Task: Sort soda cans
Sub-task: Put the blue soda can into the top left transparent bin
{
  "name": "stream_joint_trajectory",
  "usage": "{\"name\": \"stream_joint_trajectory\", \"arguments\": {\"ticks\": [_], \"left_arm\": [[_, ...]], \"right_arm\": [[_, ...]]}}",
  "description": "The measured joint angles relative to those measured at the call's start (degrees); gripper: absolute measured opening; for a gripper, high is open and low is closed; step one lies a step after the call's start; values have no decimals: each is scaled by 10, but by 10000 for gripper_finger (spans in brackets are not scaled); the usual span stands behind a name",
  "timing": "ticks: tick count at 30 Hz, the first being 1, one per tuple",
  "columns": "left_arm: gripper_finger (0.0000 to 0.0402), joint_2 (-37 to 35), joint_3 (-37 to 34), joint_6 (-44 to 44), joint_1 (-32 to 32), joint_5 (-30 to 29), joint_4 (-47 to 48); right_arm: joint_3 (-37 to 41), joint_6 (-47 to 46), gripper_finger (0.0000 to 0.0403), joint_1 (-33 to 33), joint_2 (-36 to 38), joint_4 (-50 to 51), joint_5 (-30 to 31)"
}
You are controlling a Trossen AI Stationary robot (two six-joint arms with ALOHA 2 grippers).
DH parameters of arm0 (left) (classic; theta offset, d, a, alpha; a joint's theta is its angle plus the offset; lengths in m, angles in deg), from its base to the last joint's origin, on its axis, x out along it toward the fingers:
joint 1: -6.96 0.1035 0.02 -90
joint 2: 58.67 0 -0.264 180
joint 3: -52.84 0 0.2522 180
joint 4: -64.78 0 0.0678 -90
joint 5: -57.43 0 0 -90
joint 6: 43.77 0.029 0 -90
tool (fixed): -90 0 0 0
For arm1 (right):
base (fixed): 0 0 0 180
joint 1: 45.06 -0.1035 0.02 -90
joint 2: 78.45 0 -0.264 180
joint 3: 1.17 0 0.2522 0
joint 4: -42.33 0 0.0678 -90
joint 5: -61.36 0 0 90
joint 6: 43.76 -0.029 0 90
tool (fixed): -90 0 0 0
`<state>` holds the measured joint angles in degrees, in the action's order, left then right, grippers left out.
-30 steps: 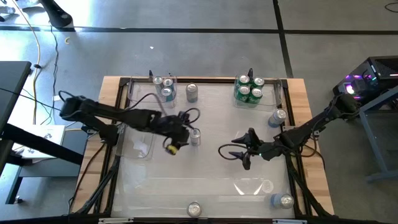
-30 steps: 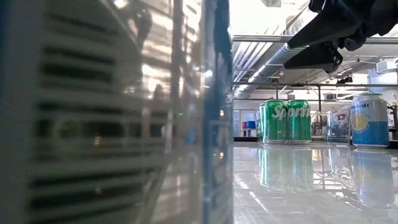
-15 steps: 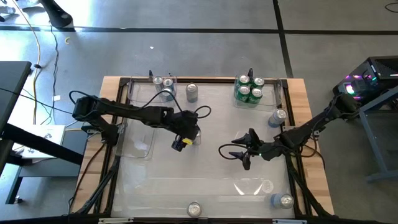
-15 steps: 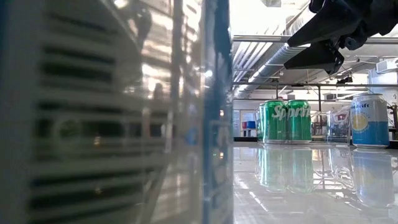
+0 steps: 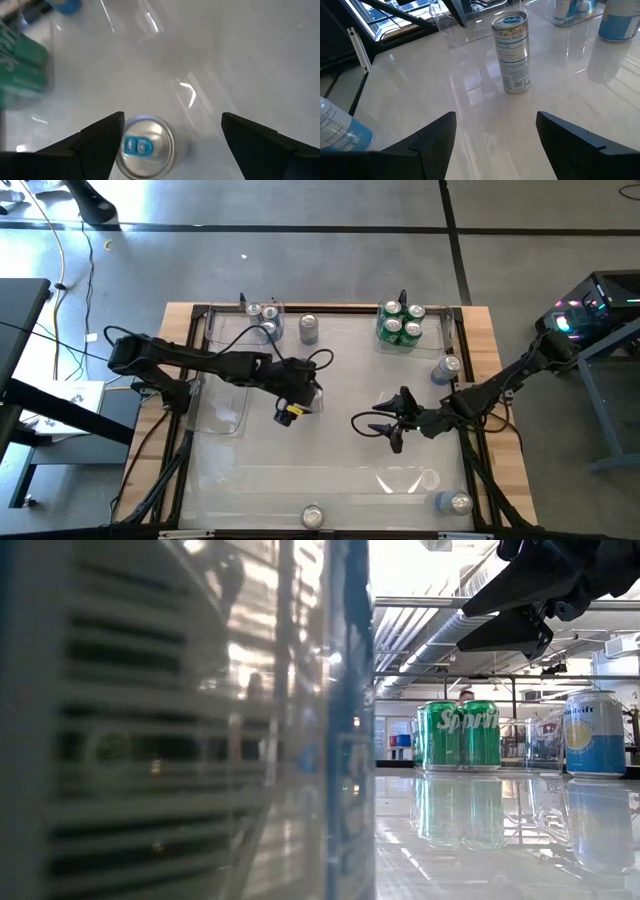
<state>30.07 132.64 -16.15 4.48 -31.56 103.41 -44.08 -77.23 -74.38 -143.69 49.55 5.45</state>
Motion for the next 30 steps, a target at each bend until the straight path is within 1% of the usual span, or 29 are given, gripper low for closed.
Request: {"name": "stream_joint_trajectory", "arguments": {"ticks": [6,9,12,20,23,30], "left_arm": [[330,12,0,15,11,-2,-24],[330,29,0,15,20,-8,-20],[330,43,0,17,26,-30,-19],[326,62,0,27,29,-31,-6],[310,62,0,19,29,-30,-3],[251,61,0,-33,29,-28,-7]], "right_arm": [[0,-1,271,0,0,-1,0],[0,-1,271,0,0,-1,0],[0,-1,271,0,0,-2,0],[0,0,271,0,0,-1,0],[0,0,271,0,0,-1,0],[0,0,271,0,0,-1,1]]}}
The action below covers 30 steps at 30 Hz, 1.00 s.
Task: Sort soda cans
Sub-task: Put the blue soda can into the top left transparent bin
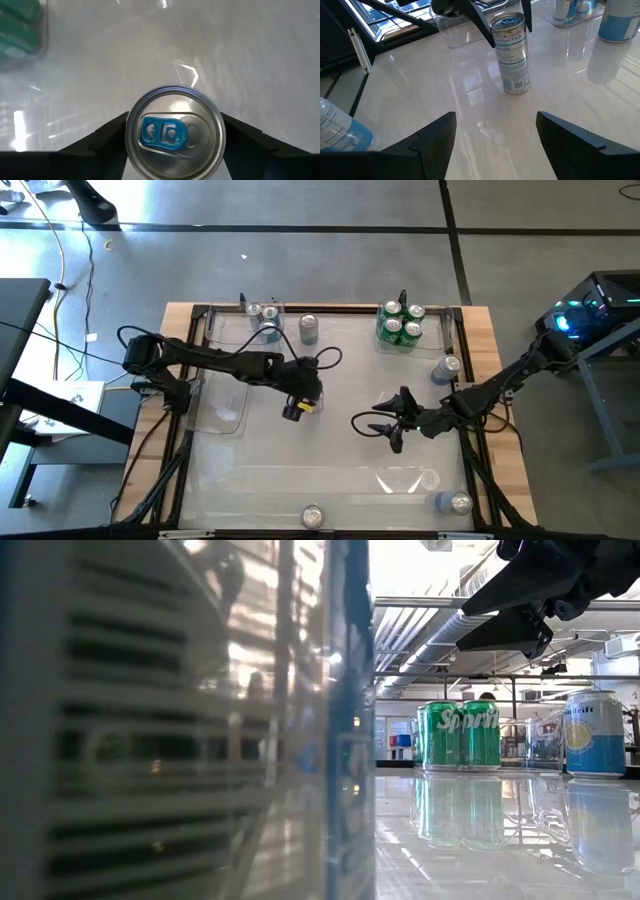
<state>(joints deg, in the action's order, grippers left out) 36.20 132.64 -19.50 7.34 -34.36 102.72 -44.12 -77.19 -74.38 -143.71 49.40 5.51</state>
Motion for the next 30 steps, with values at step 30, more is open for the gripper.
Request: {"name": "stream_joint_trajectory", "arguments": {"ticks": [30], "left_arm": [[241,-325,0,-491,135,-382,313]], "right_arm": [[0,49,271,0,0,13,31]]}}
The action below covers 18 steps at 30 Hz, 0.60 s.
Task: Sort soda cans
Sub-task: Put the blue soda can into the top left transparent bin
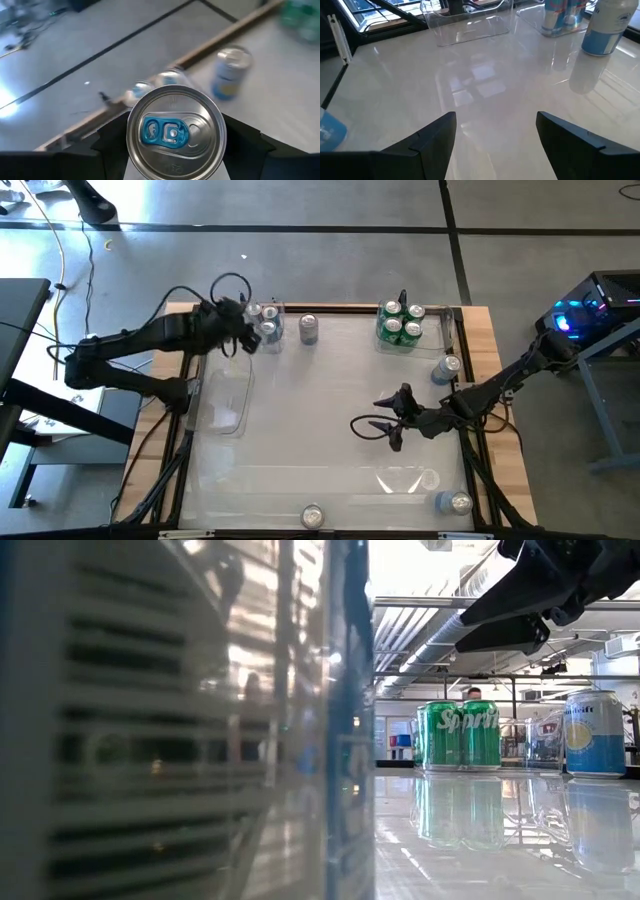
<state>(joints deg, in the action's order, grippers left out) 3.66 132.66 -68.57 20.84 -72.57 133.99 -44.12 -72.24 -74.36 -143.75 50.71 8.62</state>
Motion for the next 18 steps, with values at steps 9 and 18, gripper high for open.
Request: {"name": "stream_joint_trajectory", "arguments": {"ticks": [9,18], "left_arm": [[241,36,0,41,140,86,-13],[245,124,0,61,162,129,-23]], "right_arm": [[0,2,271,0,0,0,17],[0,3,271,0,0,0,17]]}}
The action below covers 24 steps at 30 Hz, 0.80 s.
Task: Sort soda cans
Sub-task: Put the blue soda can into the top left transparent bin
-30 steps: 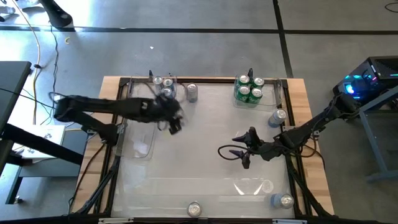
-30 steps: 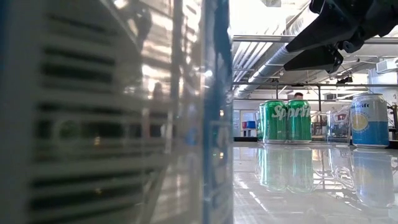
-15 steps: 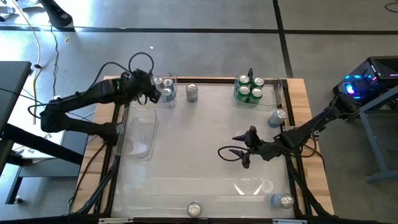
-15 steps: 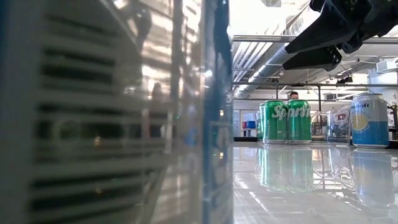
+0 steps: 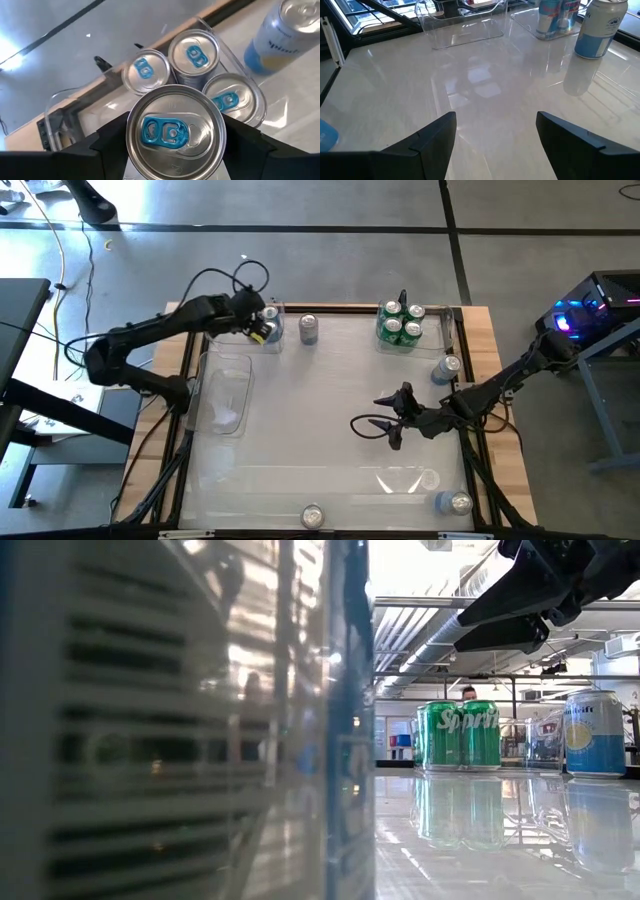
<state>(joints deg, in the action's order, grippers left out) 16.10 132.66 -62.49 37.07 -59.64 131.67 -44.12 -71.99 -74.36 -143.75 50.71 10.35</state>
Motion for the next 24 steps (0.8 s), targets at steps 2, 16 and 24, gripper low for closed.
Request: {"name": "stream_joint_trajectory", "arguments": {"ticks": [2,16,24], "left_arm": [[246,16,0,4,0,0,-8],[250,22,-49,16,0,-15,-58],[251,-3,-110,25,0,-19,-128]], "right_arm": [[0,0,271,0,0,0,0],[0,-2,271,0,0,0,0],[0,-4,271,0,0,0,0]]}}
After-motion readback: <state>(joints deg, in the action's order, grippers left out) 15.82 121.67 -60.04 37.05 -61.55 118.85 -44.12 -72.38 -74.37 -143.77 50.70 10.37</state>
